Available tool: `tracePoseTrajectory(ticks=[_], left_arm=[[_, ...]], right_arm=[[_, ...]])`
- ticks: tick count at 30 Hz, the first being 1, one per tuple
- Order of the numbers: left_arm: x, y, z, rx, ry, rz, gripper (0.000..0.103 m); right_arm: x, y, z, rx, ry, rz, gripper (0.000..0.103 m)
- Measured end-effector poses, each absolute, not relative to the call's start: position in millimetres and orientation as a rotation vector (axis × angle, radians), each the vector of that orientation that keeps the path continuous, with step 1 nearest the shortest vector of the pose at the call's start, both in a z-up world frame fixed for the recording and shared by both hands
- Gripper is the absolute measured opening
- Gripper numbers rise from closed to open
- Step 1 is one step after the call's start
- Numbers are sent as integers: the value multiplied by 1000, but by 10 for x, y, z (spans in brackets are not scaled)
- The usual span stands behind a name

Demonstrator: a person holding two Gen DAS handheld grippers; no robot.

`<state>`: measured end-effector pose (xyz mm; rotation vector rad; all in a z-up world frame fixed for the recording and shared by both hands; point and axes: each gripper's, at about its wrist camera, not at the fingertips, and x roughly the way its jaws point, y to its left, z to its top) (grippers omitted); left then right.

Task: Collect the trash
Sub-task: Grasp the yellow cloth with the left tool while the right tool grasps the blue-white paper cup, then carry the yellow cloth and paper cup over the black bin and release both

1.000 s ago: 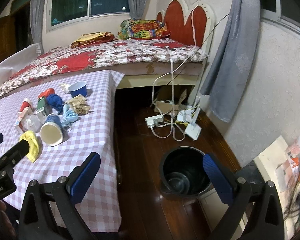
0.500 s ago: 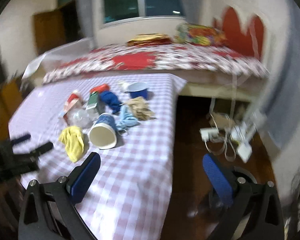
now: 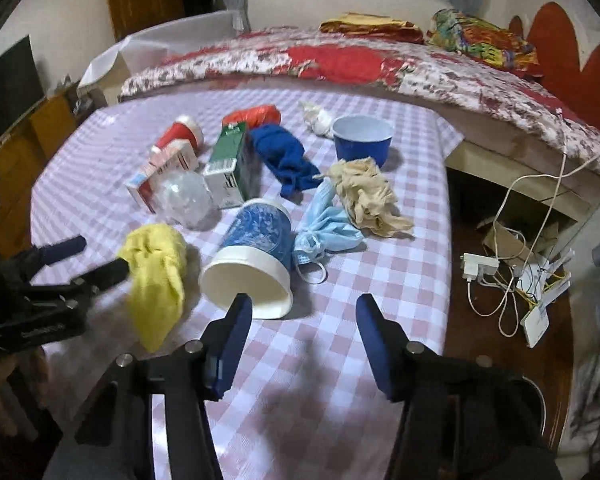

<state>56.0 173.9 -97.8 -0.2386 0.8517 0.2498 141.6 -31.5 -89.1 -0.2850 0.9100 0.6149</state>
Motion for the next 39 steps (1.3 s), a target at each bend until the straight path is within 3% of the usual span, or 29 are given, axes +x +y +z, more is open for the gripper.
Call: tracePoseTrajectory(ticks=[7,12,14,16,19,24,25,39], left_arm=[[838,1759,-1148,-255,912,227,90],[943,1801,-1240,-288,922,207,82],[962,1834,-1266,-307,921,198,80],[972,1835,-1286,-311,919,193,78],[969,1861,-1317,-330,915,182,67],[911,1910,-1266,-348,869,165,38],[896,1919,-1239,-345,863,164,36],[728,1731,-845,-263,783,114,32]], right_arm=[[1604,-138,-1141,-293,955,661,52],[1684,-47,-1269,-302,978,695,37],[1701,-31,-1304,-297,989,707,22],[1698,-19,-1321,-292,989,718,15],[1669,6,-1355,-298,989,729,5],[1607,-9,-1311,-270,958,730,3],[1598,-22,-1287,-263,950,728,3],[1360,-354,-860,-210,846,659,3]])
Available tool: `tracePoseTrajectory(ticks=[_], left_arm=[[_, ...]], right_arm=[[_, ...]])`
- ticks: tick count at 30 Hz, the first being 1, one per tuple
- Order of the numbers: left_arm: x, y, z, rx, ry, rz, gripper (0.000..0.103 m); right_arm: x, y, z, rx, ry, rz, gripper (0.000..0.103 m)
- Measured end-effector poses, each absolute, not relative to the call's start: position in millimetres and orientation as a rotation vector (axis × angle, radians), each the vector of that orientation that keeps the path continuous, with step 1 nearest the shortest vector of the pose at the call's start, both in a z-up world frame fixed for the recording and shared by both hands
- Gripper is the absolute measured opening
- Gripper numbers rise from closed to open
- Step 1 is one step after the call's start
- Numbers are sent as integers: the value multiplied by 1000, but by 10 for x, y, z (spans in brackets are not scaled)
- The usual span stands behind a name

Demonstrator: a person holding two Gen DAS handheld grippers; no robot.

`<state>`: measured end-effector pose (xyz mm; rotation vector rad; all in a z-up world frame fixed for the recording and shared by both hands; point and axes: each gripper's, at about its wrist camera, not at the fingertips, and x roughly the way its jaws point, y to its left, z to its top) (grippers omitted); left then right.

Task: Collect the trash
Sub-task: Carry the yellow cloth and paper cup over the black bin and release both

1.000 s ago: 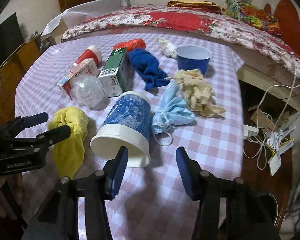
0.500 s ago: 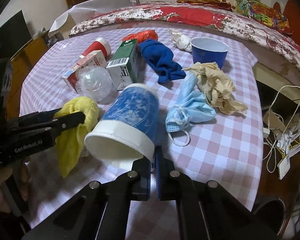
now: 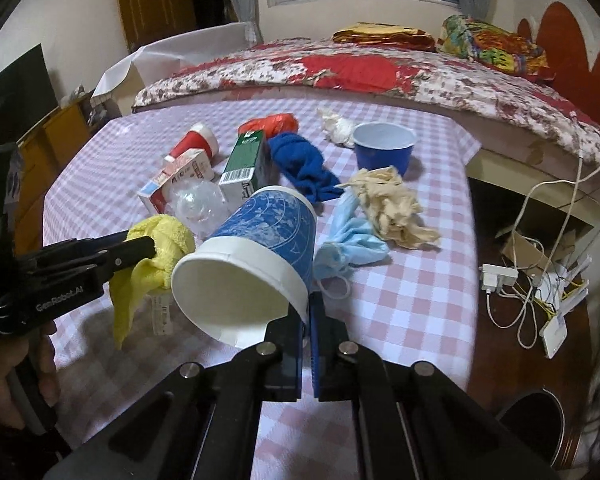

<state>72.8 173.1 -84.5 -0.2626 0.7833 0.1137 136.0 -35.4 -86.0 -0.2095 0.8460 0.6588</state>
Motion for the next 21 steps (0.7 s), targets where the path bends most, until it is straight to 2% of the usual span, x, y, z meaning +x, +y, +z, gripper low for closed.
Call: tracePoseTrajectory(ticks=[8,21], left_arm=[[846,1269,-645,-197,753,1,32],[1192,-198,-455,-16,745,-298,32]], right_arm=[[1355,-980,-713,-97,810,510,3],[1337,-2864,-713,87,811,156,3]])
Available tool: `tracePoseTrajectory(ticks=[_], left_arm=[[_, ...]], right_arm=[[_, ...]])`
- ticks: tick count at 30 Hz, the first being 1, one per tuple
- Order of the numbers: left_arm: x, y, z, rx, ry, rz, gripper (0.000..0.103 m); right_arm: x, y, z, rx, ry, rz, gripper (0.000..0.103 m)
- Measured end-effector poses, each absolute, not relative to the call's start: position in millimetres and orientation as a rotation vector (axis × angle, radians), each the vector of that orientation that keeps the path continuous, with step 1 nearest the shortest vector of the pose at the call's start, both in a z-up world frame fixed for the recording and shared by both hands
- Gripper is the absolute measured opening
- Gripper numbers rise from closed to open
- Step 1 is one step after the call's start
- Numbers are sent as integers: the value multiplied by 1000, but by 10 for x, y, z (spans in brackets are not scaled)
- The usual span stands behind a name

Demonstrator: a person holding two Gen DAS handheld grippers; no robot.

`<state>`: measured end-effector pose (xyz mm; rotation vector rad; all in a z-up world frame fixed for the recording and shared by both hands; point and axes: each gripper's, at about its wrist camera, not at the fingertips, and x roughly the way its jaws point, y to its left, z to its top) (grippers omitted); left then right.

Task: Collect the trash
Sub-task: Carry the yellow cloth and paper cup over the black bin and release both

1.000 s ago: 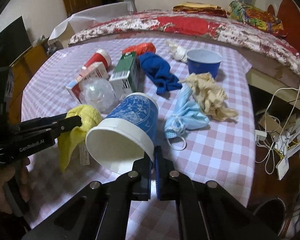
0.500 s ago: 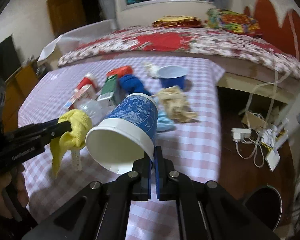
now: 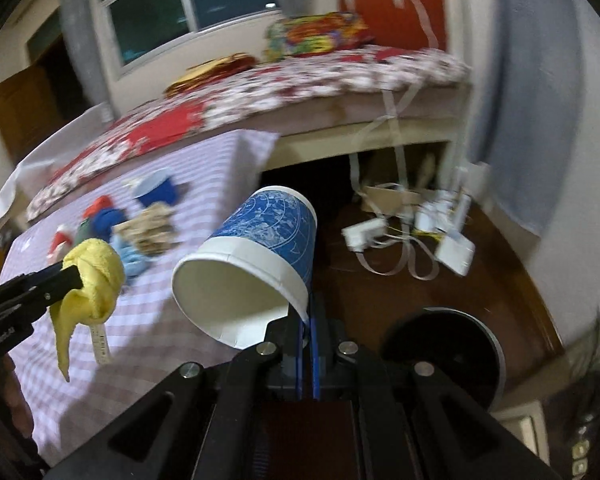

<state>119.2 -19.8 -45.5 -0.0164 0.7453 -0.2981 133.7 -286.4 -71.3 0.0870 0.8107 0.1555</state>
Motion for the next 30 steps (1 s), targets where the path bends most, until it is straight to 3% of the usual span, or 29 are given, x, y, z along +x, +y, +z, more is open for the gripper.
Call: tracePoseTrajectory(ticks=[14,30], left_arm=[[1320,-1792,-818,164,845,-547,32],[1798,-2473,-1879,138,1118,-536,32]], right_arm=[[1182,-4179,-1289,162,923,-44,3],[1206,-4570,-1928,138,1035,-103,3]])
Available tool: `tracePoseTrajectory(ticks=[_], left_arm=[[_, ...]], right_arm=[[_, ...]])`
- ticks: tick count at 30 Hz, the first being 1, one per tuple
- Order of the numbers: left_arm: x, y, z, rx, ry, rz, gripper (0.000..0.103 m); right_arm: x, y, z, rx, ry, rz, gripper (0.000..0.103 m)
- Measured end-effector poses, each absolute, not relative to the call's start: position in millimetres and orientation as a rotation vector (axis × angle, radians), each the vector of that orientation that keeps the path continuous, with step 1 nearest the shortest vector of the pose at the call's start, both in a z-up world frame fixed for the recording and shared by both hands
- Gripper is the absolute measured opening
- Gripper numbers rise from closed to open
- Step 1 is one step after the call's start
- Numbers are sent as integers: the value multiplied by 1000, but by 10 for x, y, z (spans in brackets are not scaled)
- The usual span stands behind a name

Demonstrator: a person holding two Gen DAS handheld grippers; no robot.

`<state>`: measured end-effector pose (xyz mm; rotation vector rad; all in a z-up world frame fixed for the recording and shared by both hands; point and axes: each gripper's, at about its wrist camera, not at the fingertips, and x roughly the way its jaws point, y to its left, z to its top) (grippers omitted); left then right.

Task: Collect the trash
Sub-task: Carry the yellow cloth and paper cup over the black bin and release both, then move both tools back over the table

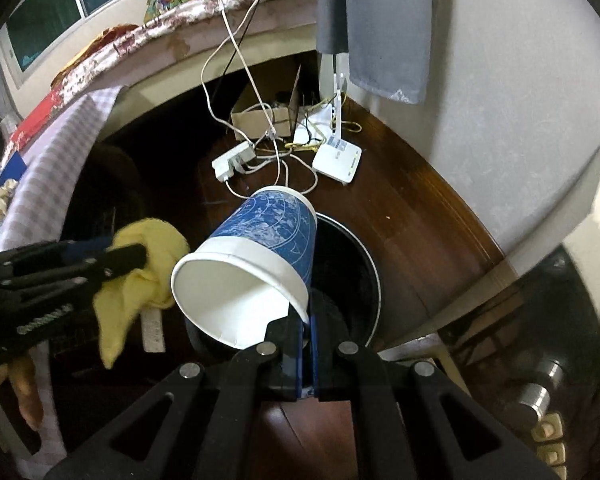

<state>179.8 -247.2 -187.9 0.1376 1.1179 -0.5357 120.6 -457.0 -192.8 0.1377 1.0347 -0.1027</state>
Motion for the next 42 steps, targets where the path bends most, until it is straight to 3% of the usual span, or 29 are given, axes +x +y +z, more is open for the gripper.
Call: tracePoseTrajectory(ticks=[2,4,6,7,8,10,17,28,33,42], left_arm=[[1838,-2483,-1996,121,1151,-525,32],[1909,-2492,-2092,97,1186,-529,43],[1984,-2484,-2167,86,1243,-501,68],[2000,-2485,-2189,97,1260,-494,70],[1996,-2485,-2182,113,1259,-489,70],[1983,-2427,-2094,144,1230,-447,76],[1929,-2043,-1490,115,1114,-366,80],[1733,-1198,-404,27,842,-286,84],[1568,-537,-171,35,754,-152,92],[1138,699,-154,-39,657,117,94]], right_arm=[[1260,-4570,-2039,126,1054,-98,3],[1318,-4574,-2150,108,1064,-83,3],[1374,-4548,-2233,46,1063,-105,4],[1410,-4533,-2278,-13,1082,-150,13],[1428,-4538,-2290,-40,1089,-175,43],[1399,-4595,-2178,-43,1020,-209,71],[1234,-4605,-1590,13,820,-176,71],[1109,-3669,-500,-19,531,153,71],[1255,-3024,-246,-72,550,233,72],[1181,-1858,-53,-143,500,513,72]])
